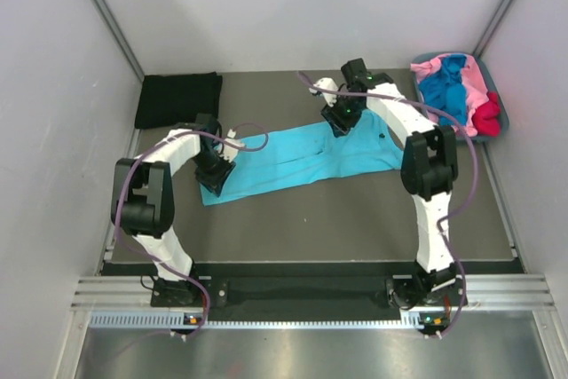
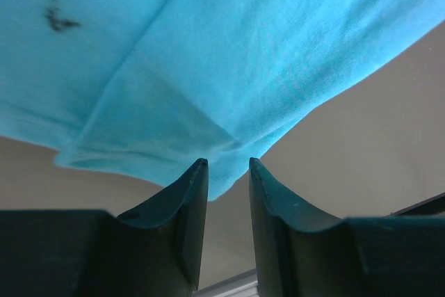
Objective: Fold and stack the t-shirts
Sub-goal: Fold the tshirt
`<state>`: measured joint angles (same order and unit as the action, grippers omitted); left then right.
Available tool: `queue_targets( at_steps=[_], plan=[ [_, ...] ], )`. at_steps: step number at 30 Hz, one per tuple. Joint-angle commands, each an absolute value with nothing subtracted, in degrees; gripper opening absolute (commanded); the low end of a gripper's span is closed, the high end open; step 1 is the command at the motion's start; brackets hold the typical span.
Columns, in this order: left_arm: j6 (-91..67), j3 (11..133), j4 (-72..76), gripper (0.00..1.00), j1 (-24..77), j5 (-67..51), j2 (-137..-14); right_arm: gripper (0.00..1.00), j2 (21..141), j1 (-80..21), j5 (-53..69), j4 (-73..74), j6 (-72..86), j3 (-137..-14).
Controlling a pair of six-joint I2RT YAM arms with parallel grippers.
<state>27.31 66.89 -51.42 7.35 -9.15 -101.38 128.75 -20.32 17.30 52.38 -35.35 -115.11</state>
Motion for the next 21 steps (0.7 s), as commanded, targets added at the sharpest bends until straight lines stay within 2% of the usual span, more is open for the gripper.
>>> queue_targets(
  at_steps=[1, 6, 7, 8, 21],
  plan=[
    [33.21, 70.66, -52.73, 0.36, 7.38, -10.11, -98.69, 0.47, 117.44, -18.9, 16.26, 52.28, -34.02, -112.77],
    [36.73, 71.46, -55.11, 0.41, 7.82, -9.84, -100.2, 0.49, 115.93, -14.16, 20.29, 58.09, -30.85, -110.4],
    [37.43, 71.19, -54.93, 0.5, 7.91, -9.84, -100.8, 0.49, 115.06, -13.63, 21.17, 58.62, -30.68, -108.56],
    [37.53, 71.19, -54.84, 0.53, 8.08, -9.32, -101.07, 0.49, 114.53, -12.75, 21.36, 58.54, -30.67, -107.41],
    [41.83, 67.94, -57.74, 0.53, 8.35, -6.16, -102.3, 0.49, 110.21, -10.37, 19.78, 59.24, -31.11, -99.76]
  ],
)
